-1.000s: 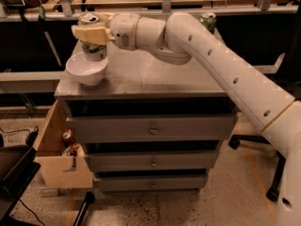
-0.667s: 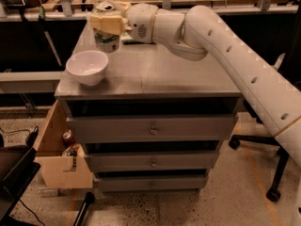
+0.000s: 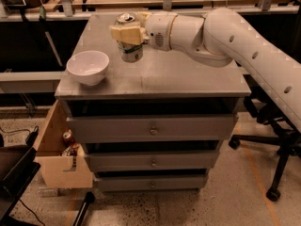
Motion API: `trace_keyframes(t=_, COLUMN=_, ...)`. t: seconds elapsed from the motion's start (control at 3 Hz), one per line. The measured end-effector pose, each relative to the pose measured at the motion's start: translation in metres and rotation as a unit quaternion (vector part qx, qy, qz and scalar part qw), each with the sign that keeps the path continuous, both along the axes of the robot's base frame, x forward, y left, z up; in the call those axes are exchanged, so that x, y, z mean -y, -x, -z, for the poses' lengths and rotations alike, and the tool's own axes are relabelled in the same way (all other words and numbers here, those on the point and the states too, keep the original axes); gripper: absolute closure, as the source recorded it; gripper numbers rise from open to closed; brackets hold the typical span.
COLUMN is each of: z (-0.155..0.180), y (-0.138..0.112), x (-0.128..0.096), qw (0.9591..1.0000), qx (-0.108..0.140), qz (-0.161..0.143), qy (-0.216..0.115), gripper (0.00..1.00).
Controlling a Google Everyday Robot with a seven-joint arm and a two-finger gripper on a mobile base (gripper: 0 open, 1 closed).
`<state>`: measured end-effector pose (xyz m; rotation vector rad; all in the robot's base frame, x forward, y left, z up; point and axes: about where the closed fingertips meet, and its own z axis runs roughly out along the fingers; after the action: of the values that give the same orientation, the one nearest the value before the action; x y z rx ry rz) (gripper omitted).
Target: Pick 7up can from white bowl and place on counter
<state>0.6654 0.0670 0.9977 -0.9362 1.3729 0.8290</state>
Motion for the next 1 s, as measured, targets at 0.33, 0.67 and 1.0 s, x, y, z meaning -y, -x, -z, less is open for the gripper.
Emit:
trace_keyframes(t=0.33, z=0.040, y=-0.008, x=0.010, qw=0.9971, qx=-0.013, qz=0.059, qy=0.046, gripper=1.00)
trace_keyframes(t=0.67, z=0.070, y=-0.016, x=0.011, qw=0.9954, qx=-0.024, qz=0.081, qy=0.043, gripper=1.00)
trace_keyframes(t=1.0, z=0.102, y=-0.023, x=0.024, qw=0.9928, qx=-0.037, qz=0.112, qy=0.021, gripper=1.00)
